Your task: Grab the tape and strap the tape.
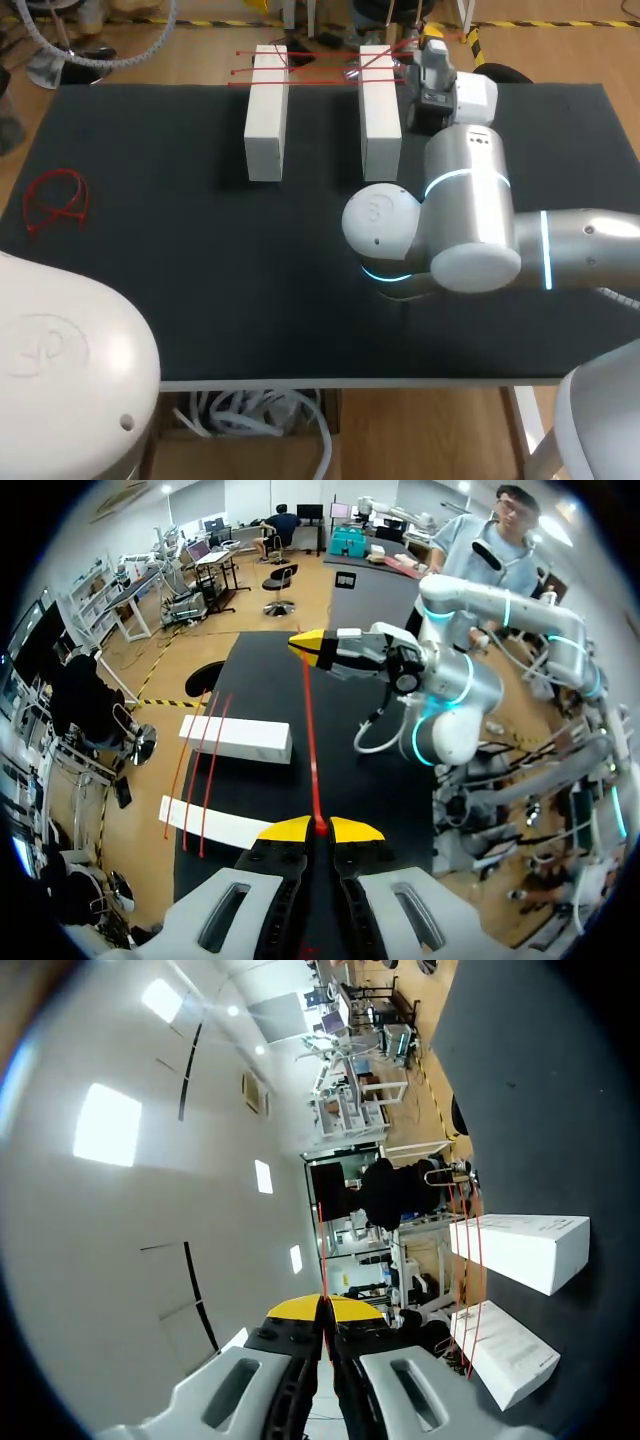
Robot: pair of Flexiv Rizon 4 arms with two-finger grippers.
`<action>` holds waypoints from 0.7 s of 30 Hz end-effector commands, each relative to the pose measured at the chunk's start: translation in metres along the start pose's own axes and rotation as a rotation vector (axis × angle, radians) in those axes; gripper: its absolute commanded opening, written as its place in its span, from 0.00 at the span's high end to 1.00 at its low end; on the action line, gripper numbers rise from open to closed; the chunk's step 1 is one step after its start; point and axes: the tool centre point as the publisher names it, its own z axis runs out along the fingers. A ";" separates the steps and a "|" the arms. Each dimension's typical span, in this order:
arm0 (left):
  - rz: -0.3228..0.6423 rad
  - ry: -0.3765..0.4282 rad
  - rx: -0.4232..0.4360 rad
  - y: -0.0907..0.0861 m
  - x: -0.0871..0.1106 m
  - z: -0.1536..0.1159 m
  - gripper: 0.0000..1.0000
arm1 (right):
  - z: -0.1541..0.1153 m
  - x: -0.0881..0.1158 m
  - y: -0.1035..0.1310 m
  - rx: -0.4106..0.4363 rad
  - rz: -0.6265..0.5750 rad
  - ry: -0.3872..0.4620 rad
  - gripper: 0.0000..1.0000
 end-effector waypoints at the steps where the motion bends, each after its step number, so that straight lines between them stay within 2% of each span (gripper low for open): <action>1: 0.006 -0.026 0.015 0.005 0.009 0.006 1.00 | 0.000 0.003 0.000 -0.001 -0.003 -0.008 1.00; 8: 0.012 -0.019 0.027 0.009 0.012 0.012 1.00 | 0.000 0.003 0.000 -0.001 -0.003 -0.008 1.00; 11: 0.064 0.000 0.014 0.007 0.012 0.010 1.00 | 0.000 0.003 0.000 -0.001 -0.003 -0.008 1.00; 21: 0.064 0.000 0.014 0.007 0.012 0.010 1.00 | 0.000 0.003 0.000 -0.001 -0.003 -0.008 1.00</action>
